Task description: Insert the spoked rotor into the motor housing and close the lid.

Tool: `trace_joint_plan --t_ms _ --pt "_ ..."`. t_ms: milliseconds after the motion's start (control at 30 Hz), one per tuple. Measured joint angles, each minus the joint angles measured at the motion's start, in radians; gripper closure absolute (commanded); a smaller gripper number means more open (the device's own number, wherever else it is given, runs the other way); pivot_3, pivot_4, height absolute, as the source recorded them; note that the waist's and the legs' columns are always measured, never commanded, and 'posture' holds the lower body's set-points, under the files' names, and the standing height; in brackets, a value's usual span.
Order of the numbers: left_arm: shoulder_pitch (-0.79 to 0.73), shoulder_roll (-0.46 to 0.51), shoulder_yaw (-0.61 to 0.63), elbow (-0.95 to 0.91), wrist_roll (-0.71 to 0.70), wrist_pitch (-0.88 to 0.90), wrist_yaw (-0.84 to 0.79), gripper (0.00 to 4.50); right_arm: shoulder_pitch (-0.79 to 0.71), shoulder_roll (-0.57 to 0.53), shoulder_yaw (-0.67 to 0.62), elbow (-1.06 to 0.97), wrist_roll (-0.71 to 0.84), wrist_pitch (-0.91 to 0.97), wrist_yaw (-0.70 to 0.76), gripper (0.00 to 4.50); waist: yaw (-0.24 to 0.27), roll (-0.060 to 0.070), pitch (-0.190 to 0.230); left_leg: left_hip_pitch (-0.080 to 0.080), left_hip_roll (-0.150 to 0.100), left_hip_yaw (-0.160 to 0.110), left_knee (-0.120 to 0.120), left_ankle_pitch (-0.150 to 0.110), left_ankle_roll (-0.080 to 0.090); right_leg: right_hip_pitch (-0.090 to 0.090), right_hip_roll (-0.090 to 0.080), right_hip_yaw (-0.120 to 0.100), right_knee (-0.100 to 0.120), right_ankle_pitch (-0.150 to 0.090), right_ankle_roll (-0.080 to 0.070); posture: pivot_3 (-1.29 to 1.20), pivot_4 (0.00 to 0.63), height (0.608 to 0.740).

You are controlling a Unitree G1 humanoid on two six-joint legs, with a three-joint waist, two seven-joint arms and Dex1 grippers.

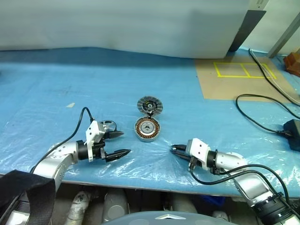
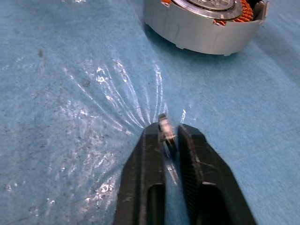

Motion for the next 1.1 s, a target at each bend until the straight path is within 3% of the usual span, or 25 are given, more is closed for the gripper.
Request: trace_joint_plan --t_ms 367,500,833,867,1033,1100 --pt "-0.017 -0.017 -0.002 0.016 0.013 -0.014 0.000 0.00 0.014 0.017 -0.021 -0.069 0.000 0.085 -0.015 4.49 0.000 -0.004 -0.003 -0.002 -0.002 0.000 -0.007 0.000 0.000 0.000 -0.001 -0.001 -0.010 0.001 0.002 0.00 0.150 0.740" --pt "-0.017 -0.019 -0.002 -0.012 0.010 0.003 0.009 0.00 -0.004 0.025 -0.030 -0.109 0.009 0.160 -0.014 4.49 -0.001 -0.003 -0.003 -0.007 -0.001 0.000 -0.012 0.000 0.000 -0.007 0.000 -0.002 -0.010 0.005 -0.005 0.00 0.150 0.740" --pt "-0.016 -0.031 -0.003 -0.048 -0.004 0.032 0.026 0.00 -0.074 0.048 -0.074 -0.183 0.086 0.361 0.001 4.49 -0.002 -0.001 -0.002 -0.010 -0.003 0.000 -0.015 0.003 -0.004 -0.012 -0.001 -0.002 -0.011 0.005 -0.005 0.00 0.150 0.740" --pt "-0.016 -0.032 -0.003 -0.048 -0.004 0.032 0.027 0.00 -0.083 0.048 -0.074 -0.185 0.086 0.379 -0.004 4.00 -0.001 -0.001 -0.002 -0.010 -0.003 0.000 -0.015 0.003 -0.004 -0.012 -0.001 -0.002 -0.011 0.005 -0.005 0.00 0.150 0.740" --pt "-0.012 -0.031 -0.003 -0.048 -0.004 0.033 0.033 0.00 -0.092 0.043 -0.073 -0.189 0.083 0.451 -0.013 2.46 0.000 -0.001 -0.002 -0.010 -0.003 0.000 -0.015 0.003 -0.004 -0.012 -0.001 -0.002 -0.011 0.005 -0.005 0.00 0.150 0.740" --pt "-0.012 -0.031 -0.003 -0.048 -0.004 0.033 0.033 0.00 -0.093 0.026 -0.073 -0.208 0.084 0.487 -0.009 2.46 0.000 -0.001 -0.002 -0.010 -0.004 0.000 -0.015 0.003 -0.004 -0.012 -0.001 -0.002 -0.011 0.005 -0.005 0.00 0.150 0.740"
